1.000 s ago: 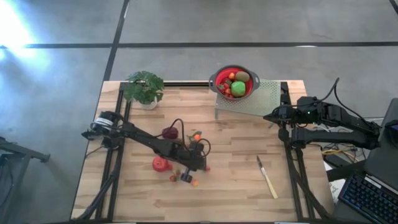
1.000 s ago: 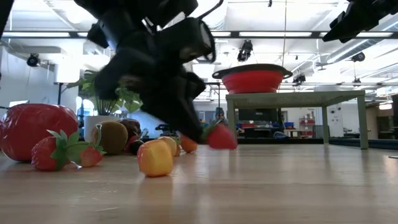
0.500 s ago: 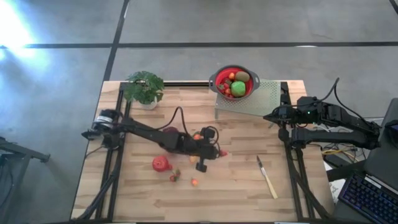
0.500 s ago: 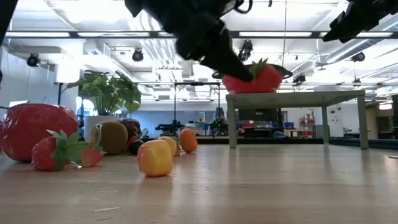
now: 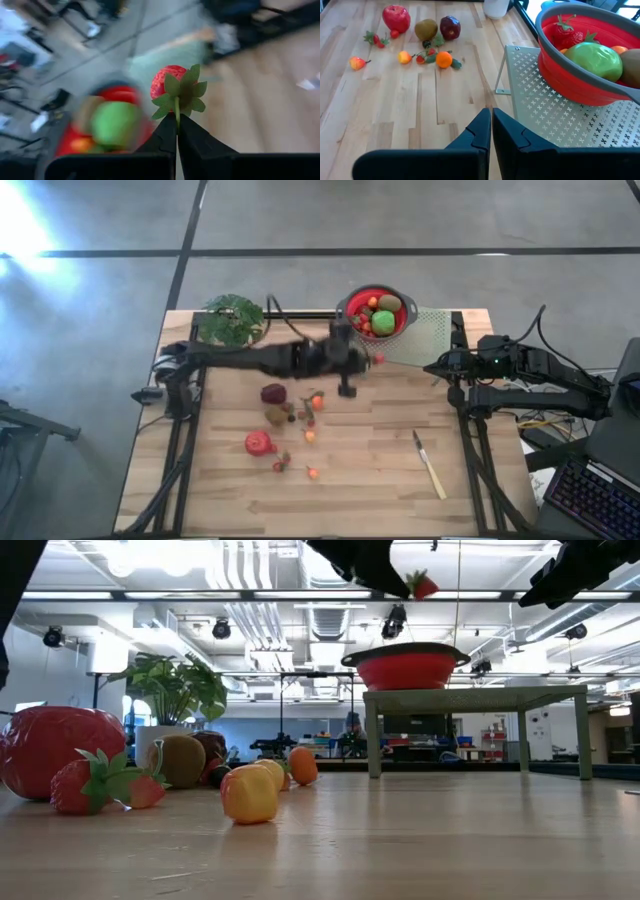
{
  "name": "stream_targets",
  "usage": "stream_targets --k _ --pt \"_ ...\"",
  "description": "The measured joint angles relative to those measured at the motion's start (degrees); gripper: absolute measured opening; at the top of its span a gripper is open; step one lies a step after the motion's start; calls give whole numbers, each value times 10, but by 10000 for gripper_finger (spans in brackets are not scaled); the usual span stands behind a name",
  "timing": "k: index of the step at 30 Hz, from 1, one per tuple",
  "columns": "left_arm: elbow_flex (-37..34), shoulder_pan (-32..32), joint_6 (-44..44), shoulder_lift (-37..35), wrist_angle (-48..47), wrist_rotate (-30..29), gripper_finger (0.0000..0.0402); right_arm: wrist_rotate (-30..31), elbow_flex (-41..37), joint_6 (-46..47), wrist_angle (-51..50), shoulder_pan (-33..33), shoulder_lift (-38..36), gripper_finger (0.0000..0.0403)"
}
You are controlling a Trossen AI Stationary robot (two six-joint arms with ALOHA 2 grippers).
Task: Pick & Place Fruit
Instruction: Put the strawberry into the strainer bowl on the shelf
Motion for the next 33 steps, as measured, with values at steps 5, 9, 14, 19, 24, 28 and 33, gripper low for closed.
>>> stream_targets --k 5,9,14,19,24,28,33 --pt "47 76 2 0 -3 5 4 0 0 0 0 0 0 13" --pt "59 135 -1 0 -1 44 4 0 0 0 0 0 0 13" --pt "50 186 -26 0 -4 75 4 0 0 0 0 0 0 13" --pt "33 207 -36 1 -9 98 4 0 0 0 0 0 0 13" --pt "13 208 -16 1 -5 101 4 0 0 0 0 0 0 13" --pt "-2 208 -10 1 -3 101 5 0 0 0 0 0 0 13" --pt "-10 207 -11 1 -2 103 6 0 0 0 0 0 0 13"
